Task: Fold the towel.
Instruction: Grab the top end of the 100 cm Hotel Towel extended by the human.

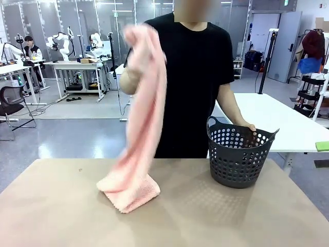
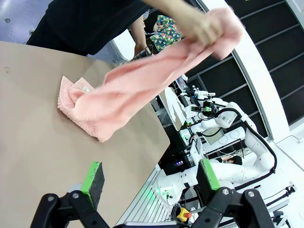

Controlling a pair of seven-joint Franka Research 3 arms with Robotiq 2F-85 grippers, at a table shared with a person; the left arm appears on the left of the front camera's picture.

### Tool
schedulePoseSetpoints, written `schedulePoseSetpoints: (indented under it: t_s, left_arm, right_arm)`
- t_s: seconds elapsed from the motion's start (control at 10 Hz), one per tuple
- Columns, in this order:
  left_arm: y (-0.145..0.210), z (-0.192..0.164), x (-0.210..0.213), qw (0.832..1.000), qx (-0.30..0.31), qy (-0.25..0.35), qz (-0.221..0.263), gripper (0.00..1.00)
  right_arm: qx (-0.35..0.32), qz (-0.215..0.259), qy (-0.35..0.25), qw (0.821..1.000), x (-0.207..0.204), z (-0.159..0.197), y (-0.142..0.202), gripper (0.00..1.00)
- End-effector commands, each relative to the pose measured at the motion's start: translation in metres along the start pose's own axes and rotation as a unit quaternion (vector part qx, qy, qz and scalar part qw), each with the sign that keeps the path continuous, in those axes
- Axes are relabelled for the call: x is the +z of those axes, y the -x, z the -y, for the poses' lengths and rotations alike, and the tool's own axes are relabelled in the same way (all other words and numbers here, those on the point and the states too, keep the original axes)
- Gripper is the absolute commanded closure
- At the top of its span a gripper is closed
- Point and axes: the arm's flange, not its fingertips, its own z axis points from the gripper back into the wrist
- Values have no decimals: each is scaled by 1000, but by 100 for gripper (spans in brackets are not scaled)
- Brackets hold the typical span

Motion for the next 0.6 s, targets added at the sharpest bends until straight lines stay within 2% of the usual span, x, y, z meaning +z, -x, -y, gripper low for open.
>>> schedulePoseSetpoints:
  t_s: [0.0,0.5]
  left_arm:
    - [-1,-1,0,1000,-3,9,5,0]
    - [-1,-1,0,1000,-3,9,5,0]
  right_arm:
    - [11,5,-7,1000,-1,1,-1,0]
    - [11,5,-7,1000,-1,1,-1,0]
